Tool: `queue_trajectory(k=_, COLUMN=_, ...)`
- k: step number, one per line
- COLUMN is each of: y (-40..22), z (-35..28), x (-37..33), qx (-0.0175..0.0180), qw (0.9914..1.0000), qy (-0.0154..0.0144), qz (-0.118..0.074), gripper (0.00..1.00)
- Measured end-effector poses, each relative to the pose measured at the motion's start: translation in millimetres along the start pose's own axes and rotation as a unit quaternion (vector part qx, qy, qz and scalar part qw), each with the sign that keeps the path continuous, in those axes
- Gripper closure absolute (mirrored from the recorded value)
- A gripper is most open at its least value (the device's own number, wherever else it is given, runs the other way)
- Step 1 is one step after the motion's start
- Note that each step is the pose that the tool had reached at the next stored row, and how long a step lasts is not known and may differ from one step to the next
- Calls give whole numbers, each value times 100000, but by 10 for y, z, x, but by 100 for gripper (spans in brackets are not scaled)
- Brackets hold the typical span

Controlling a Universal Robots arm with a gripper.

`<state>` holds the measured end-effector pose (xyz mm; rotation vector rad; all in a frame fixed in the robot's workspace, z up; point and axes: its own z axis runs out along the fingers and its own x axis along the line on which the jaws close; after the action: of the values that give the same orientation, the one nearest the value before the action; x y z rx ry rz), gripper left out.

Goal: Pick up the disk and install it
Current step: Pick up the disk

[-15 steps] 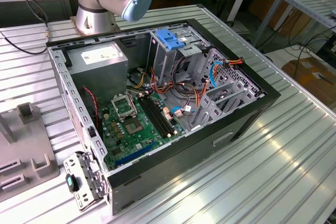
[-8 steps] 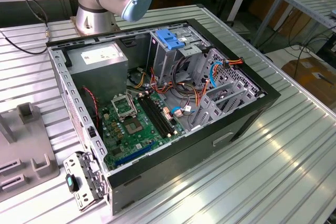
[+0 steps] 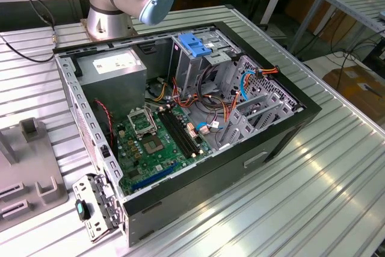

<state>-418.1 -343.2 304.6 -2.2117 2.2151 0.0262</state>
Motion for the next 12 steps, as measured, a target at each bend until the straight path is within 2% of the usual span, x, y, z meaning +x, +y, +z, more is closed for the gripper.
queue_trajectory(k=3, y=0, z=0, x=-1, qx=0, qw=100000, qy=-1, qz=0, gripper=35)
queue_trajectory(k=4, y=0, z=0, x=-1, qx=-2, qw=100000, qy=-1, qz=1, gripper=42)
queue_trajectory(k=6, y=0, z=0, x=-1, qx=0, qw=100000, qy=0, qz=-1, gripper=44)
queue_trajectory(k=7, y=0, z=0, x=-2, qx=2, qw=100000, qy=0, qz=1, gripper=51)
queue_trajectory(k=9, y=0, z=0, x=-2, qx=0, qw=100000, qy=2, qz=-1, gripper=51)
queue_trajectory(k=10, y=0, z=0, x=-2, qx=-2, qw=100000, qy=0, qz=1, gripper=57)
queue_trajectory(k=12, y=0, z=0, x=-2, qx=2, qw=100000, qy=-2, qz=0, gripper=57)
